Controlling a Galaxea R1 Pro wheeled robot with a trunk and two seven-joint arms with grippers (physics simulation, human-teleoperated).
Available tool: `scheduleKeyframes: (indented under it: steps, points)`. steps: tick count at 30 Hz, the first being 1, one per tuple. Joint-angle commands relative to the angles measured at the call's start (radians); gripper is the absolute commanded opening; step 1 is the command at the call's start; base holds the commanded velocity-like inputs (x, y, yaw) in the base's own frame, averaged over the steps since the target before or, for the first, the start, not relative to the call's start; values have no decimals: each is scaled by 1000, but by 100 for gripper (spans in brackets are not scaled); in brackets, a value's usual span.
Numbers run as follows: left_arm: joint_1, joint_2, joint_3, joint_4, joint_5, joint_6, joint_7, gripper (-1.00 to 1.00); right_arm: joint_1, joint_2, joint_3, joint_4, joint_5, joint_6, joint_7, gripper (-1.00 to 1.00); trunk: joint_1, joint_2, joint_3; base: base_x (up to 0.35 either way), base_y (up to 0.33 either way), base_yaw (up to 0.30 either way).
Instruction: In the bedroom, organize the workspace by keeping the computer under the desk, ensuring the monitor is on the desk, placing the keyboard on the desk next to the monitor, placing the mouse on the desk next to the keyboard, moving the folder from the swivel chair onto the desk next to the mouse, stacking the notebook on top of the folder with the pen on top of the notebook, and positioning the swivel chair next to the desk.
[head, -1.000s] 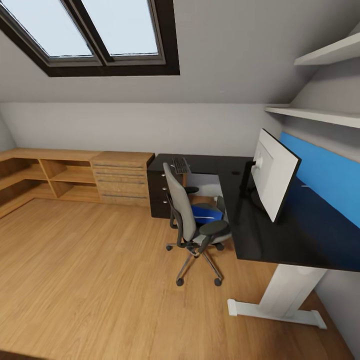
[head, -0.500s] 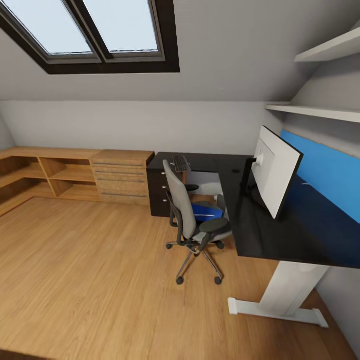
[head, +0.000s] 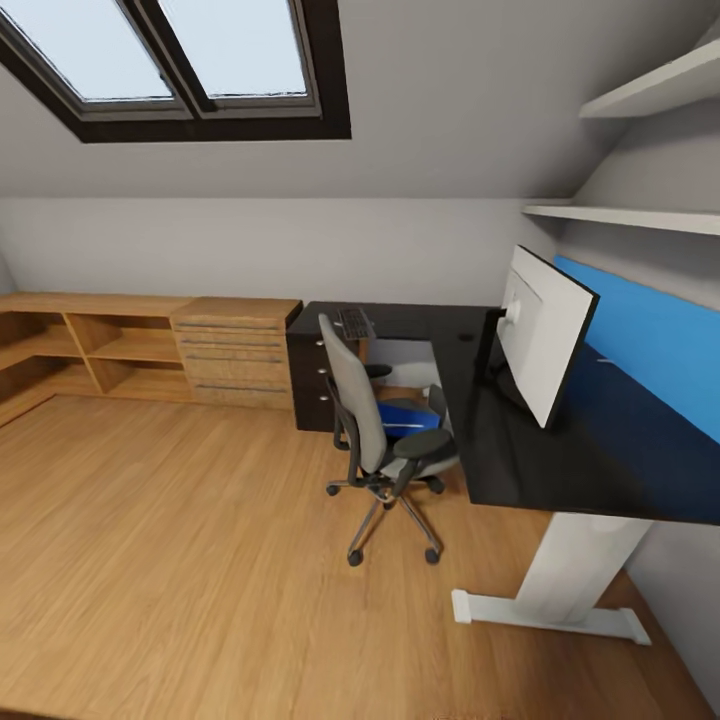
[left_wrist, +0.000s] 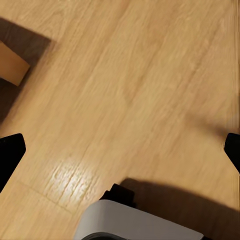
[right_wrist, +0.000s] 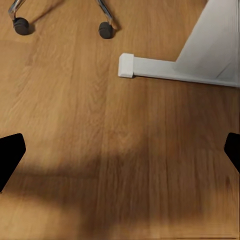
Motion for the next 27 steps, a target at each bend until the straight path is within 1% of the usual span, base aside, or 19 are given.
scheduleKeyframes:
  steps: [1, 7, 10, 22, 23, 24, 27]
  points:
    - [0, -1, 0, -1, 10, -4, -2, 100, -1, 0, 7, 1, 1, -2, -8, 100, 4, -8, -4, 0, 0, -234]
    - [0, -3, -2, -4, 9, -4, -4, 100, -1, 0, 6, 1, 1, -2, -8, 100, 27, -50, -23, 0, 0, -255]
    - [0, -3, -3, -4, 9, -4, -5, 100, -1, 0, 6, 1, 1, -1, -8, 100, 38, -71, -32, 0, 0, -163]
    - [0, -3, -7, -9, 6, -5, -6, 100, -1, 0, 8, 1, 0, 3, -8, 100, 84, -155, -70, 0, 0, -24]
    - [0, -4, -13, -9, 2, -5, -6, 100, -1, 0, 8, 1, 0, 3, -8, 100, 88, -162, -73, 0, 0, 0]
    - [0, -4, -32, -10, -3, -5, -4, 100, -1, 0, 7, 1, 0, 3, -8, 100, 92, -169, -76, 0, 0, 0]
    - [0, -3, -40, -9, -6, -5, -1, 100, -1, 0, 7, 2, 0, 3, -8, 100, 104, -190, -86, 0, 0, 0]
